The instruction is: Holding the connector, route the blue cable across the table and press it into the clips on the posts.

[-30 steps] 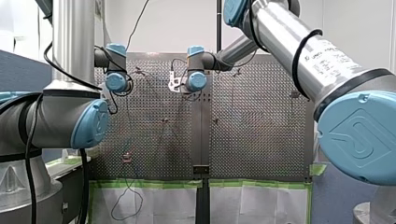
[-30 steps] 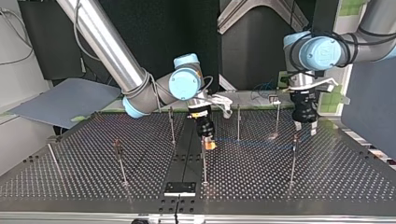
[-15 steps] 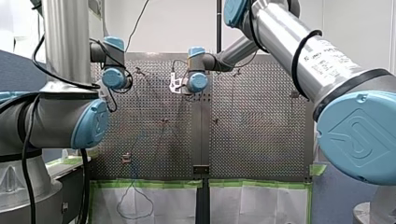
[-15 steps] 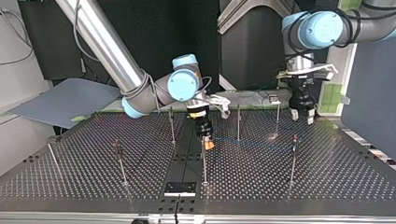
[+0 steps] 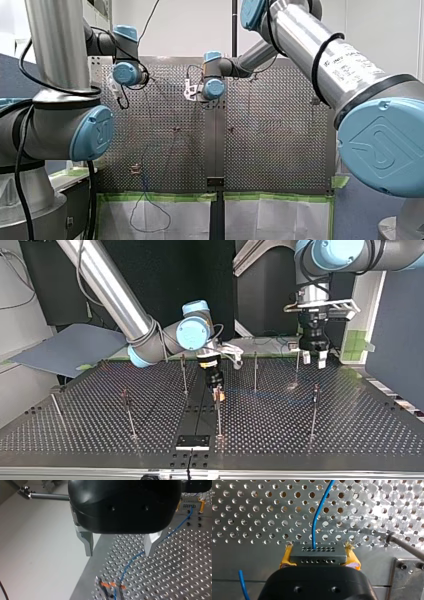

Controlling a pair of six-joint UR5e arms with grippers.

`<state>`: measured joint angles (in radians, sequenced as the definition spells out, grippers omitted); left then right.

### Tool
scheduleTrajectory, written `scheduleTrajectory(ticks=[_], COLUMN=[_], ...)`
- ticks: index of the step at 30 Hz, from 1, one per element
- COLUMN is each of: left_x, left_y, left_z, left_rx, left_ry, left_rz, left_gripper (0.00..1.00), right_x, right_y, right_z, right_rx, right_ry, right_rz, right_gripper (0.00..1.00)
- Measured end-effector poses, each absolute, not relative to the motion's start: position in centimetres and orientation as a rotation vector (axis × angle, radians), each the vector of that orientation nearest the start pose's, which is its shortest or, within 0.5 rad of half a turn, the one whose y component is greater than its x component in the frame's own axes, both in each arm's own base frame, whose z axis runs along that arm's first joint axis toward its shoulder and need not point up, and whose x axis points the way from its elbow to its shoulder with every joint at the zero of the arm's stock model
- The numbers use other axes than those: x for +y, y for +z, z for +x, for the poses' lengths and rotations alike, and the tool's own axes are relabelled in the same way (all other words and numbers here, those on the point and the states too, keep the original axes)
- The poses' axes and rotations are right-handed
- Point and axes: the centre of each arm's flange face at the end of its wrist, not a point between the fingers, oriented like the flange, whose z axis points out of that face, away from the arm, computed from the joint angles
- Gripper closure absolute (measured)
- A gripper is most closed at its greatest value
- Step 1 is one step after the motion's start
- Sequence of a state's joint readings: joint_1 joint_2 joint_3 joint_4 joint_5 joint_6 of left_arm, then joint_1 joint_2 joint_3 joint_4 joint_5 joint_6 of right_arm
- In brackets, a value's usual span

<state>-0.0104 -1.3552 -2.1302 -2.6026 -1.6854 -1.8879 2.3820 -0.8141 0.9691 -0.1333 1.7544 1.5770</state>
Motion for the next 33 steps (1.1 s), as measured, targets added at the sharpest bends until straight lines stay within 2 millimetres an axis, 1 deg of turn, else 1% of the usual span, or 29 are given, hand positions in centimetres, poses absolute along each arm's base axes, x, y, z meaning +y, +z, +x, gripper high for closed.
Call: scheduleTrajectory(ticks=[6, 16, 26, 33], left_x=[-14.3, -17.3, -20.9, -23.7], left_y=[37.2, 37.5, 37.4, 37.3], left_z=[40.2, 42.2, 44.0, 45.3], left_rx=[1.316, 1.334, 1.363, 1.373], left_ry=[-0.165, -0.107, -0.066, -0.079], left_rz=[-0.275, -0.233, -0.206, -0.192], left_gripper=[0.0, 0.0, 0.0, 0.0], right_x=[-45.4, -45.5, -45.9, -46.2], right_y=[30.9, 30.9, 30.9, 30.9], right_z=[63.9, 63.8, 63.6, 63.3], right_rx=[-0.859, -0.856, -0.857, -0.86], right_ry=[1.638, 1.638, 1.634, 1.629], right_rz=[1.671, 1.671, 1.666, 1.664], right_gripper=[1.0, 1.0, 1.0, 1.0])
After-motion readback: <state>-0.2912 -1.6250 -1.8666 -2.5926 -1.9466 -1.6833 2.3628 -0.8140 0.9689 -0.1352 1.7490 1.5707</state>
